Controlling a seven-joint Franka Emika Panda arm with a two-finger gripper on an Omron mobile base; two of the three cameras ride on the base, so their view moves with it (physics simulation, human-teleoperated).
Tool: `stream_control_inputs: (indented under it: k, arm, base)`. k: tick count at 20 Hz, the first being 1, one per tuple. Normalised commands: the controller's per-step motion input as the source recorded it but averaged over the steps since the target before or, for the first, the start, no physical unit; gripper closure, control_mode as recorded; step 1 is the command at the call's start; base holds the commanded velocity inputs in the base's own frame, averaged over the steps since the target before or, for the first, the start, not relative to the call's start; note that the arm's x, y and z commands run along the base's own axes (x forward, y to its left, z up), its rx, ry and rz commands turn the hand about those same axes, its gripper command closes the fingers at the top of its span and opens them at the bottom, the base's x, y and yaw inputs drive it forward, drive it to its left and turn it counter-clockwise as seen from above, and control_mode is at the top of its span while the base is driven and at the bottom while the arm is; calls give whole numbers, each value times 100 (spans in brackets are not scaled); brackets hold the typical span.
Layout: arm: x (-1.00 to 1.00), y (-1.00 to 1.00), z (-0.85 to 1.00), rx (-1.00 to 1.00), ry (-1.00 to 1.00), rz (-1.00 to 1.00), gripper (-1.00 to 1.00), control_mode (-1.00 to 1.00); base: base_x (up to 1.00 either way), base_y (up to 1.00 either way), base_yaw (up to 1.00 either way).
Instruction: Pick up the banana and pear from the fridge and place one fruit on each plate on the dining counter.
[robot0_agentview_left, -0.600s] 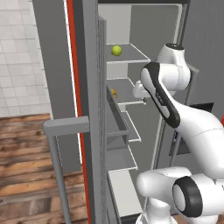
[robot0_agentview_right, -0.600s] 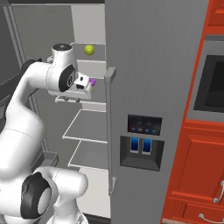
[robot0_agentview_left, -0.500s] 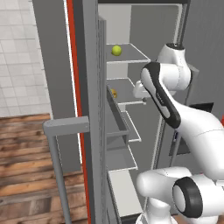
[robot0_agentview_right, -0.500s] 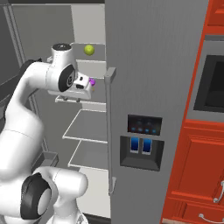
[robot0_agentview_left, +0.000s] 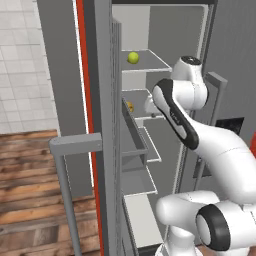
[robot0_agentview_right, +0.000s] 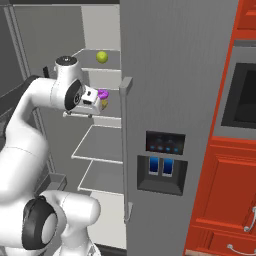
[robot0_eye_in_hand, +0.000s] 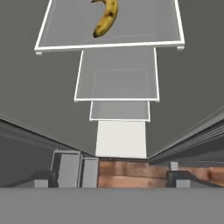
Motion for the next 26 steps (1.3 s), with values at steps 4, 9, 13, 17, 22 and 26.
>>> stream_control_inputs:
  k: [4,9,13,17,22,26]
  arm:
    - [69,26,0,0,0,-14,-100,-100]
    - [67,0,-20,0,0,-4,-100,-100]
    - [39,0,-48,-1,0,0,-100,-100]
    - [44,6,-37,-2,2,0,-100,-100]
    - [65,17,-28,-7,11,-1,-100,-100]
    - [44,6,-10,-3,3,0,-100,-100]
  base:
    - [0,0,0]
    - [0,0,0]
    - [0,0,0]
    - [0,0,0]
    - [0,0,0]
    - [0,0,0]
